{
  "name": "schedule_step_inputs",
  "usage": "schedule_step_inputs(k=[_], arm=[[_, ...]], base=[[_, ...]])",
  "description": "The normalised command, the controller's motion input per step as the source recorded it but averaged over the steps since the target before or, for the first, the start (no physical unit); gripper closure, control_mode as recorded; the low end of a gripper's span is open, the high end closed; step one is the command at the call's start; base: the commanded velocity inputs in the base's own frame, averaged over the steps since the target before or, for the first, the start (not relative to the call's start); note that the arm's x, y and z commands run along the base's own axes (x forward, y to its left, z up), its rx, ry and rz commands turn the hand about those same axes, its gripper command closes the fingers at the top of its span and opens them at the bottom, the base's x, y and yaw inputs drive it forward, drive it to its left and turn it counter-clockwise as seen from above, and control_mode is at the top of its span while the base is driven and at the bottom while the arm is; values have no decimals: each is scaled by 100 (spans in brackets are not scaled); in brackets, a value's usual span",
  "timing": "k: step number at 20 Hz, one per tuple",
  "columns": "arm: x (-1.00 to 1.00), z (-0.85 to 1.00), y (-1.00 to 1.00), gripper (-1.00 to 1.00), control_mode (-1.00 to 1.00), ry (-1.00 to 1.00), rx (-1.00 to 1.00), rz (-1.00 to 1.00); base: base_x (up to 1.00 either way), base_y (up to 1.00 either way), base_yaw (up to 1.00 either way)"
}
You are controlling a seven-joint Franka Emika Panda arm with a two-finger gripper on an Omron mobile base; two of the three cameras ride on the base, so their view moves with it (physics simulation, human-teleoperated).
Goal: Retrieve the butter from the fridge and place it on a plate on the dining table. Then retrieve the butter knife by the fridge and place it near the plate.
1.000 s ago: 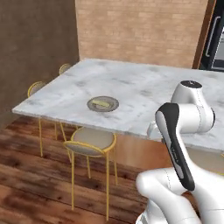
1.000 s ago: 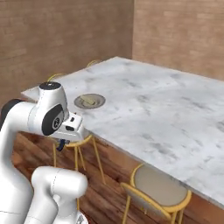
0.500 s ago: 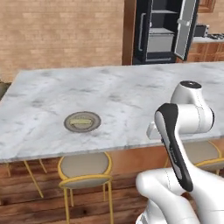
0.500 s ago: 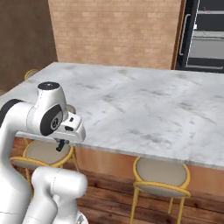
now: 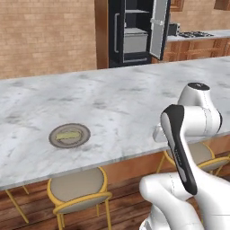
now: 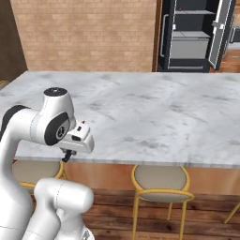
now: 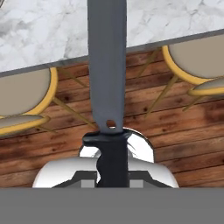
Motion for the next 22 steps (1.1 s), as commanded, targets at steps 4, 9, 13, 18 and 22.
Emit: schedule_step_inputs(k=[4, 9, 13, 18, 22], arm=[[0, 0, 0, 100, 100, 0, 0, 0], [0, 0, 0, 100, 100, 0, 0, 0], [23, 1, 28, 100, -100, 10, -2, 1], [60, 2, 75, 100, -100, 10, -13, 1], [78, -4, 36, 100, -100, -1, -3, -1]], base=[[51, 29, 4], [67, 53, 2], [33, 29, 0], [0, 0, 0], [0, 0, 0]])
